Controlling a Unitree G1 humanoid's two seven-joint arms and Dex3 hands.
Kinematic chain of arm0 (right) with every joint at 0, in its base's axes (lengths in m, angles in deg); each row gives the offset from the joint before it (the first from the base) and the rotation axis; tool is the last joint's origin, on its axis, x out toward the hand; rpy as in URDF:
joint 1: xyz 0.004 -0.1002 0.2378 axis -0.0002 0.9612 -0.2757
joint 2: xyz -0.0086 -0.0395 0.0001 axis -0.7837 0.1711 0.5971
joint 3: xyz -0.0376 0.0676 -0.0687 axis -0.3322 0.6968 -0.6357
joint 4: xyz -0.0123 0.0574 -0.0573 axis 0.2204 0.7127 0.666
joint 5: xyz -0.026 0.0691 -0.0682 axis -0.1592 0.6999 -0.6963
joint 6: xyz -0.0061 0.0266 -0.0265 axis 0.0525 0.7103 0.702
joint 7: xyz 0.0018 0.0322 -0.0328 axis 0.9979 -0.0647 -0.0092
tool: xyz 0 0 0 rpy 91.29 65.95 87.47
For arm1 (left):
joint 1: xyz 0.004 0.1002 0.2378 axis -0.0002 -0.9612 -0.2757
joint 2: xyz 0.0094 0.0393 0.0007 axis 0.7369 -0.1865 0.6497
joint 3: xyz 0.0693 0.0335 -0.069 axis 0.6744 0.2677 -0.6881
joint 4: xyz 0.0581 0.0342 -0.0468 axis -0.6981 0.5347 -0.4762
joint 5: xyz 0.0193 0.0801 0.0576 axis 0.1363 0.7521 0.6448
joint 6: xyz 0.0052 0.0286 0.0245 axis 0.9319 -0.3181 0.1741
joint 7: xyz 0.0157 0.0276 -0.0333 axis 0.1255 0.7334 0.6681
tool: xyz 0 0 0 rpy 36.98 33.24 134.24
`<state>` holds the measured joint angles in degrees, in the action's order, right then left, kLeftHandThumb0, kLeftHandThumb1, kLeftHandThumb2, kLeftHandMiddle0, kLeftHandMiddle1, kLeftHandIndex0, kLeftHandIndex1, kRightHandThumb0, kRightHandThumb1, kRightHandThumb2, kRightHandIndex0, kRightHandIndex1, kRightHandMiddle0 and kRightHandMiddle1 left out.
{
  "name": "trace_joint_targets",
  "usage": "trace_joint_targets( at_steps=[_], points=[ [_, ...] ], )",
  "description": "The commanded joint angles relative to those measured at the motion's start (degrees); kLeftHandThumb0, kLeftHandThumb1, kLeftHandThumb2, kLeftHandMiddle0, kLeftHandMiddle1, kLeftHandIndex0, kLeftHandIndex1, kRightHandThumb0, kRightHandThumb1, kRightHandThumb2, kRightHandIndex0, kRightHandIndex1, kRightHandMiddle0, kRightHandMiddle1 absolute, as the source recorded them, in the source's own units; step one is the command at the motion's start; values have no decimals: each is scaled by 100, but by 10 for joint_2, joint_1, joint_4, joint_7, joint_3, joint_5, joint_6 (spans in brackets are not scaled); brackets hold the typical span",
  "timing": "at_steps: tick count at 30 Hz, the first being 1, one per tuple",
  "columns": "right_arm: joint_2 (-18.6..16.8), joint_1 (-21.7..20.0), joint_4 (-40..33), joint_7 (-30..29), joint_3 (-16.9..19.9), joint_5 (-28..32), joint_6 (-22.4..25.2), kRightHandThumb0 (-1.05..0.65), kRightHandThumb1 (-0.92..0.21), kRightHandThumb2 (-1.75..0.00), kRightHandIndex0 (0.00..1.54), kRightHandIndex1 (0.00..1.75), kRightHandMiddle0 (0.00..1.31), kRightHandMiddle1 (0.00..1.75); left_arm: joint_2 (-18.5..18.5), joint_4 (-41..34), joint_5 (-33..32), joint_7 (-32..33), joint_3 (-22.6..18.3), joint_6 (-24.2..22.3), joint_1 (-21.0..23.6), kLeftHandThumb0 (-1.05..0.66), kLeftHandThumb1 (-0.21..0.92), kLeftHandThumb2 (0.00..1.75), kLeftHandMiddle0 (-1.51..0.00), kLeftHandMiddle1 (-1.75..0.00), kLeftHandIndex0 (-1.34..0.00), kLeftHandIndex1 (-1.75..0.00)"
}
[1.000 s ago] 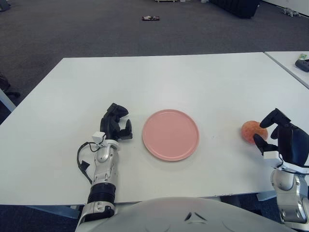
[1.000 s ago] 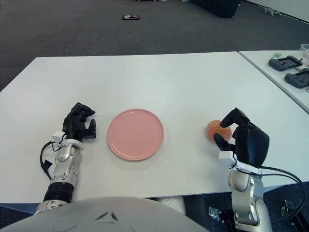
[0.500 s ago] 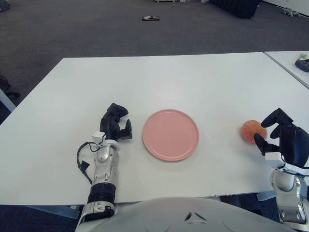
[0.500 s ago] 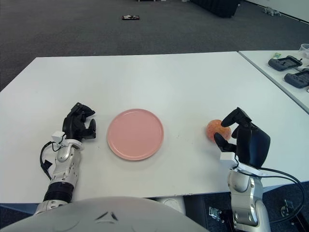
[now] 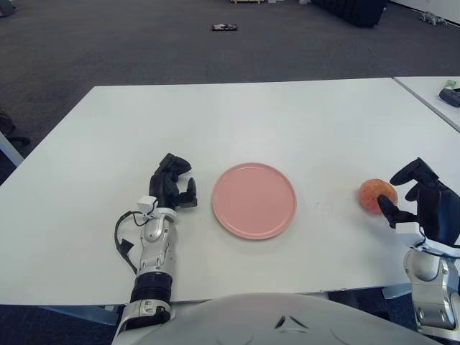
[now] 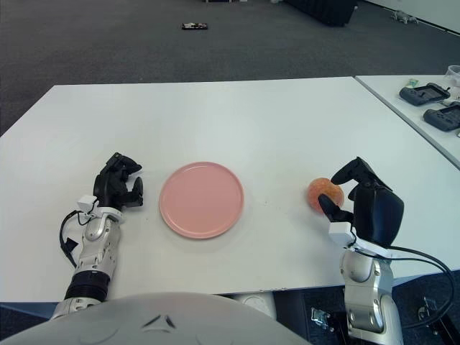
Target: Put the apple into the plate.
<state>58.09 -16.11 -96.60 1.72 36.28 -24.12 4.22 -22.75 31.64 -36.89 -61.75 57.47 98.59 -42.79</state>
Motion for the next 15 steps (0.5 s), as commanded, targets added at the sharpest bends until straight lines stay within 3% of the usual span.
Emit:
trace_joint_targets(
  at_steps=[1, 2, 3, 5, 7, 8, 11, 15],
  points=[
    [20, 1, -24, 62, -5, 26, 18, -64, -15, -120, 4, 130, 3, 138, -3, 23, 0, 5, 0, -18, -16, -1, -9, 175, -92, -175, -72, -165],
    [26, 4, -29, 80, -5, 31, 21, -65, -16, -118, 3, 103, 2, 126, -3, 23, 0, 5, 0, -18, -16, -1, -9, 175, -92, -175, -72, -165],
    [33, 7, -34, 99, -5, 34, 25, -65, -17, -117, 2, 94, 2, 121, -4, 22, -2, 3, -1, -18, -16, -1, -9, 175, -92, -175, -72, -165],
    [43, 10, -42, 124, -4, 36, 30, -66, -19, -114, 1, 52, 1, 101, -6, 21, -6, 0, -2, -17, -17, -1, -9, 175, -92, -175, -72, -165],
    [53, 10, -44, 143, -4, 40, 26, -68, -22, -112, 0, 27, 0, 84, -8, 19, -10, -4, -3, -16, -18, -1, -8, 175, -92, -175, -72, -165],
    [57, 9, -44, 149, -4, 43, 21, -74, -30, -106, 0, 17, 0, 72, -9, 19, -12, -6, -3, -15, -19, -1, -8, 175, -92, -175, -72, -165],
    [68, 7, -38, 160, -4, 51, 4, -84, -46, -91, 0, 5, 0, 52, -9, 17, -13, -8, -2, -13, -20, -1, -8, 175, -92, -175, -71, -166],
    [81, 2, -28, 167, -15, 37, -12, -92, -55, -80, 0, 1, 0, 26, -9, 13, -4, 1, 3, -15, -22, -1, -8, 175, -92, -175, -71, -167]
  ],
)
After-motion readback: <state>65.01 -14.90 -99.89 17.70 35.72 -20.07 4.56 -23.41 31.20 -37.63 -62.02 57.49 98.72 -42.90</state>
